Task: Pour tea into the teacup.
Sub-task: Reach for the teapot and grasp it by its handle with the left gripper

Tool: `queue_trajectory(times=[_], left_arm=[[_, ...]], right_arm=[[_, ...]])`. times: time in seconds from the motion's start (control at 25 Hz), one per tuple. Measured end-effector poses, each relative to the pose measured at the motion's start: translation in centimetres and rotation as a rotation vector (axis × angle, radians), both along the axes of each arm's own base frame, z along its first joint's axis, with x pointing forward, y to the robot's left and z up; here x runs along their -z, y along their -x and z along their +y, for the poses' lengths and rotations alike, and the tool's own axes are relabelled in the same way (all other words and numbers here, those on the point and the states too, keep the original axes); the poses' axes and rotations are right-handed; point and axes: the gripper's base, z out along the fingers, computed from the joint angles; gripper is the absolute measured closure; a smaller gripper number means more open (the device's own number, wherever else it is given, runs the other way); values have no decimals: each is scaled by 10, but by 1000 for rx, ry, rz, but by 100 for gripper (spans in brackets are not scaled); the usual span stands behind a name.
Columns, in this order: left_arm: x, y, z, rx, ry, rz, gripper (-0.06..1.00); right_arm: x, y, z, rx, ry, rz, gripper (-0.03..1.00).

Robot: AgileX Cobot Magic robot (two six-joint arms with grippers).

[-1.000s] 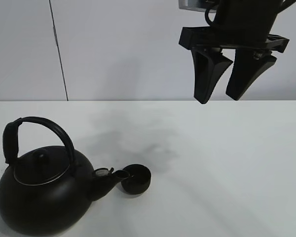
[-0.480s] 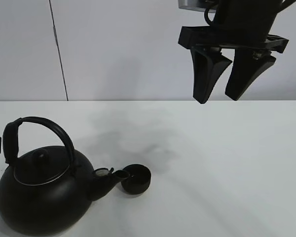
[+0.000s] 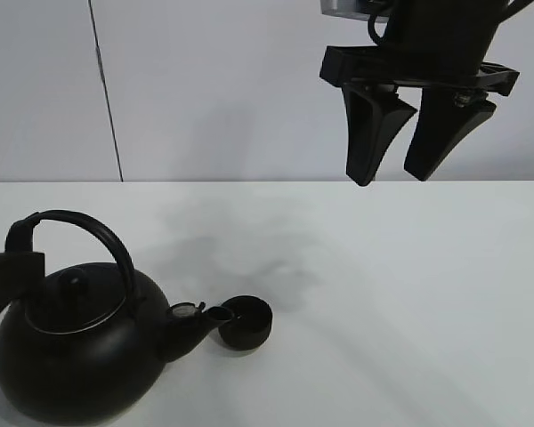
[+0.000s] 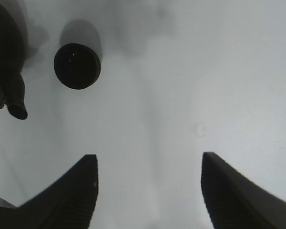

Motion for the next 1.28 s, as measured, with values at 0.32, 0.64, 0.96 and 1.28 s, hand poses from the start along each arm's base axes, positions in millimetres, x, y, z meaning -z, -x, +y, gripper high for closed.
queue_trajectory(times=[0.32, 0.64, 0.96, 1.28], left_arm=[[18, -8, -3, -18, 5, 62, 40], [15, -25, -10, -24, 16, 39, 41], [14, -26, -13, 4, 16, 33, 70], [15, -27, -12, -7, -4, 32, 80]], right_arm=[[0, -1, 0, 1, -4, -10, 54], [0, -2, 1, 4, -10, -25, 54], [-1, -3, 1, 4, -13, -31, 54], [-1, -3, 1, 5, -15, -34, 54]])
